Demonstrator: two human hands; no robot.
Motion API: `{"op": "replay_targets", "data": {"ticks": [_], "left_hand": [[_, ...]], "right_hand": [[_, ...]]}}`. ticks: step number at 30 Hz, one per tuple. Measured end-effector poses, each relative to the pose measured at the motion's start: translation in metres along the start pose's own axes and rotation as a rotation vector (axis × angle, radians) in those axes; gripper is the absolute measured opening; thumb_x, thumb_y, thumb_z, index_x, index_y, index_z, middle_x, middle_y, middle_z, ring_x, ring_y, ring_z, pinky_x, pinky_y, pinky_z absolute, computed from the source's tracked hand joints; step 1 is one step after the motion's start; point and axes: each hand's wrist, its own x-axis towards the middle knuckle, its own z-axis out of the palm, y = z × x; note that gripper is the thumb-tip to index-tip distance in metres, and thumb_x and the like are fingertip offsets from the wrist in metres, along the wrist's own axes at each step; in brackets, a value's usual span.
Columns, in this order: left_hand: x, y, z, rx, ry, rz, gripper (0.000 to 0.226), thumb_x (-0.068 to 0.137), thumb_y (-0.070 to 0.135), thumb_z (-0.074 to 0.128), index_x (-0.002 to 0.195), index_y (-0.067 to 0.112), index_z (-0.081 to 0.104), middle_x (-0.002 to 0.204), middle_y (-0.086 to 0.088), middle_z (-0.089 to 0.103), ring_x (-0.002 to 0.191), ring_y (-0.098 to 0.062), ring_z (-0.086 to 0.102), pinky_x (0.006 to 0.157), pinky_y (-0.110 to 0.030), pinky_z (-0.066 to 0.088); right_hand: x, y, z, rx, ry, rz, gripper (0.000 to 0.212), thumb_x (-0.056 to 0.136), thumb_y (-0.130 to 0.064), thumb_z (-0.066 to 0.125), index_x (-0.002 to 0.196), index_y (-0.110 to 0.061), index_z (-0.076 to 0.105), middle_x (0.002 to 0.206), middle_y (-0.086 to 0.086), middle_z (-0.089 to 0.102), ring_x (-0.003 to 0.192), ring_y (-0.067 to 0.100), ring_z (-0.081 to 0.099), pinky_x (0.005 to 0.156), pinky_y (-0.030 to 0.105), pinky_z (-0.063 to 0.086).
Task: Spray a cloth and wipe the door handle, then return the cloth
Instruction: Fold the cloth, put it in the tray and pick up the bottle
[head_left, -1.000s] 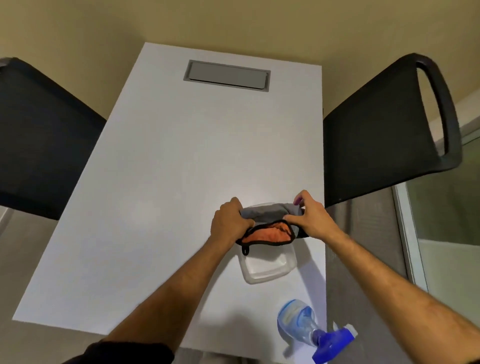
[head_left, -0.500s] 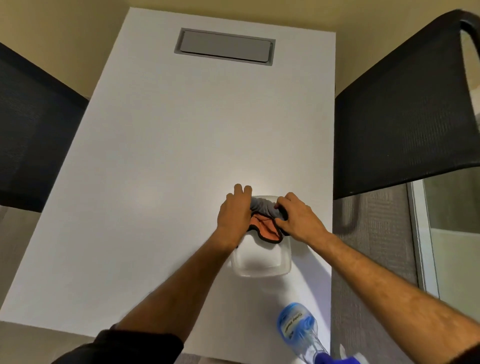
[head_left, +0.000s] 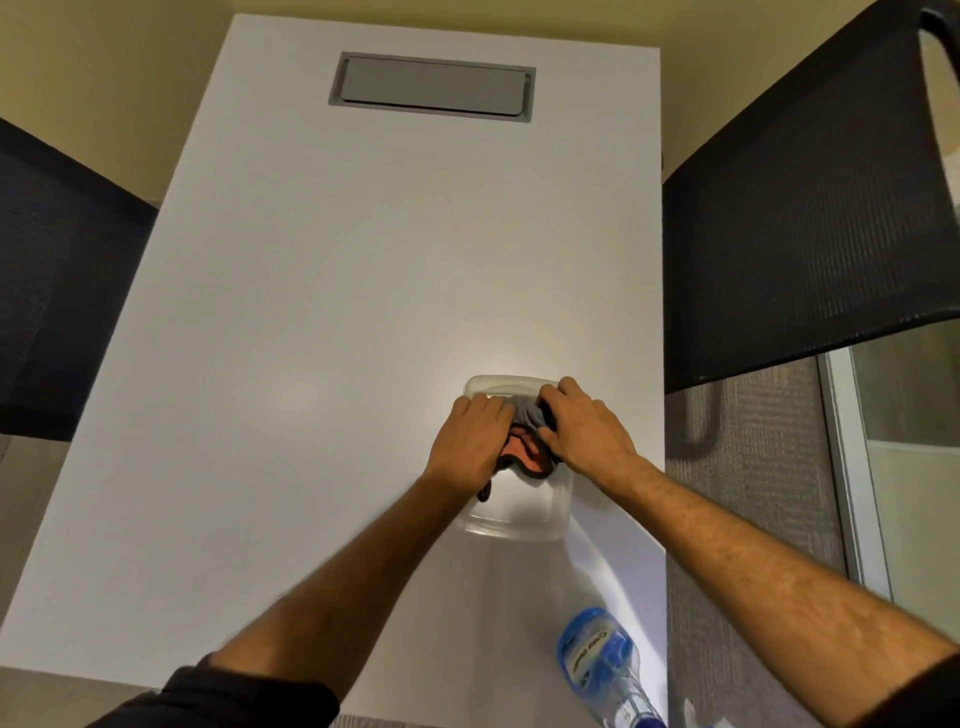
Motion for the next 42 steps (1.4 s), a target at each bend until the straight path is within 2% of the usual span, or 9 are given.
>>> {"op": "replay_targets", "data": {"ticks": [4,8,11,16,21,25,29,35,42], "left_hand": [[0.005,-0.003,0.005,0.054,-0.069,-0.011,0.031,0.092,0.039,0.062,0.116,0.020,0.061,0.121,0.000,0.064,0.115,-0.022,0.054,0.108,-0.036,0.032],[0.008,-0.002,0.005,0.164,-0.145,-0.031,0.039,0.085,0.037,0.074,0.117,0.019,0.061,0.122,-0.003,0.062,0.115,-0.025,0.053,0.101,-0.038,0.037],[0.015,-0.002,0.006,0.193,-0.119,0.000,0.033,0.094,0.035,0.060,0.122,0.016,0.057,0.126,-0.006,0.056,0.116,-0.028,0.049,0.096,-0.039,0.036],[0.018,-0.002,0.003,0.188,-0.117,0.008,0.032,0.095,0.035,0.057,0.121,0.016,0.056,0.125,-0.006,0.055,0.114,-0.027,0.049,0.096,-0.040,0.036],[0.007,-0.003,0.000,0.017,-0.060,0.006,0.043,0.089,0.038,0.068,0.125,0.018,0.057,0.129,-0.004,0.057,0.114,-0.025,0.050,0.098,-0.036,0.040],[-0.017,0.003,-0.016,-0.175,0.046,0.012,0.038,0.093,0.024,0.064,0.131,0.018,0.060,0.132,-0.005,0.060,0.116,-0.025,0.055,0.099,-0.035,0.046],[-0.037,0.010,-0.034,-0.247,0.056,0.034,0.032,0.093,0.019,0.061,0.126,0.018,0.064,0.125,-0.004,0.063,0.108,-0.024,0.057,0.094,-0.035,0.051],[-0.062,0.028,-0.058,-0.323,0.048,0.110,0.028,0.091,0.017,0.061,0.118,0.024,0.067,0.120,0.003,0.065,0.108,-0.020,0.058,0.093,-0.032,0.051],[-0.103,0.054,-0.065,-0.360,-0.109,0.155,0.046,0.092,0.015,0.060,0.138,0.018,0.055,0.139,-0.001,0.059,0.125,-0.022,0.055,0.100,-0.027,0.041]], "right_hand": [[0.006,-0.003,0.005,-0.067,0.004,0.006,0.027,0.098,-0.031,0.055,0.119,-0.014,0.051,0.118,0.010,0.052,0.078,0.030,0.060,0.068,0.041,0.054],[0.005,-0.008,0.010,-0.215,-0.037,-0.015,0.035,0.097,-0.034,0.054,0.126,-0.014,0.050,0.122,0.010,0.052,0.083,0.031,0.064,0.065,0.036,0.044],[0.004,-0.007,0.012,-0.227,-0.030,-0.036,0.037,0.098,-0.036,0.054,0.128,-0.015,0.050,0.121,0.007,0.055,0.085,0.028,0.065,0.067,0.035,0.048],[0.006,-0.002,0.014,-0.184,-0.021,-0.052,0.037,0.098,-0.039,0.054,0.126,-0.016,0.051,0.119,0.008,0.053,0.082,0.027,0.063,0.070,0.038,0.054],[-0.003,0.018,0.004,0.017,0.089,-0.137,0.036,0.103,-0.036,0.046,0.134,-0.017,0.050,0.128,0.008,0.050,0.090,0.026,0.063,0.073,0.042,0.059],[-0.031,0.035,-0.015,0.146,0.185,-0.123,0.040,0.104,-0.034,0.048,0.139,-0.017,0.050,0.128,0.004,0.052,0.099,0.016,0.060,0.079,0.034,0.057],[-0.062,0.043,-0.031,0.218,0.159,-0.079,0.039,0.103,-0.033,0.052,0.139,-0.019,0.053,0.128,0.000,0.056,0.093,0.001,0.050,0.080,0.023,0.047],[-0.116,0.039,-0.046,0.250,0.082,-0.012,0.037,0.101,-0.034,0.053,0.138,-0.026,0.053,0.124,-0.005,0.060,0.089,0.011,0.062,0.086,0.036,0.058],[-0.183,0.036,-0.056,0.359,0.021,0.141,0.029,0.101,-0.024,0.053,0.128,-0.021,0.063,0.116,0.000,0.068,0.095,0.015,0.065,0.090,0.033,0.056]]}}
